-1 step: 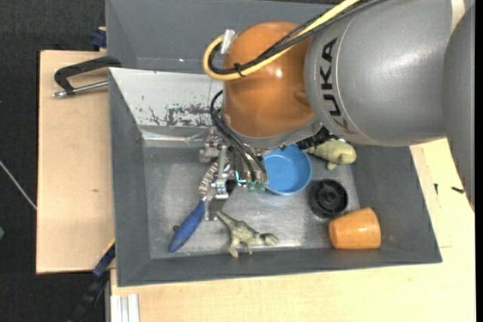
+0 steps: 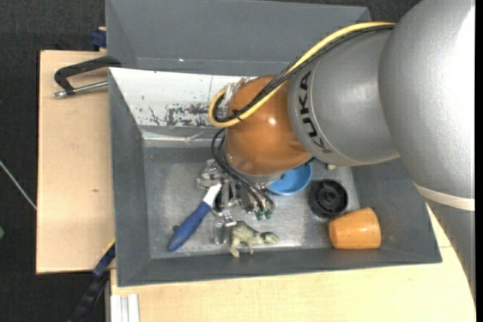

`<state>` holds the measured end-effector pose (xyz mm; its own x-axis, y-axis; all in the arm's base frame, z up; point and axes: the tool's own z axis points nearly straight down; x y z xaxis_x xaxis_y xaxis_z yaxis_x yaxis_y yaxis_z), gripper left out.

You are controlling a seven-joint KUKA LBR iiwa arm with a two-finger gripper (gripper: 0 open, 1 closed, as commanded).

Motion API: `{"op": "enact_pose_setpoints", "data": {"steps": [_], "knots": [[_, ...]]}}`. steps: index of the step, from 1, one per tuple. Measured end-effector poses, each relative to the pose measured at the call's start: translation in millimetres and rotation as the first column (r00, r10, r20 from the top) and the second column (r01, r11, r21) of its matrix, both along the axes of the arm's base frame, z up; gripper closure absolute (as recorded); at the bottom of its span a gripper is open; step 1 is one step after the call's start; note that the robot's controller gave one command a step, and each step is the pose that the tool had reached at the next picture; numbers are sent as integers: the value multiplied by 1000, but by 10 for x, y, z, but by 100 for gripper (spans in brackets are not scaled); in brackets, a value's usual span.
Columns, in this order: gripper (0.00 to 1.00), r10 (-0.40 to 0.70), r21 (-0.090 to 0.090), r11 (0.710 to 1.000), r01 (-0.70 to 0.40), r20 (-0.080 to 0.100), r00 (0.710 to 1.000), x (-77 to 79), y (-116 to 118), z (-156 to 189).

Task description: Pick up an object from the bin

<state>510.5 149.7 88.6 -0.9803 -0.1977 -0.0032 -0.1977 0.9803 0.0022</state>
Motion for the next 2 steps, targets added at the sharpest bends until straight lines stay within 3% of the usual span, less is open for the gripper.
{"op": "enact_pose_setpoints", "data": {"steps": [1, 2], "knots": [[100, -2, 1, 1000, 2, 3, 1000, 6, 0, 23], [100, 20, 2, 1000, -20, 9, 1000, 13, 155, 1375]]}}
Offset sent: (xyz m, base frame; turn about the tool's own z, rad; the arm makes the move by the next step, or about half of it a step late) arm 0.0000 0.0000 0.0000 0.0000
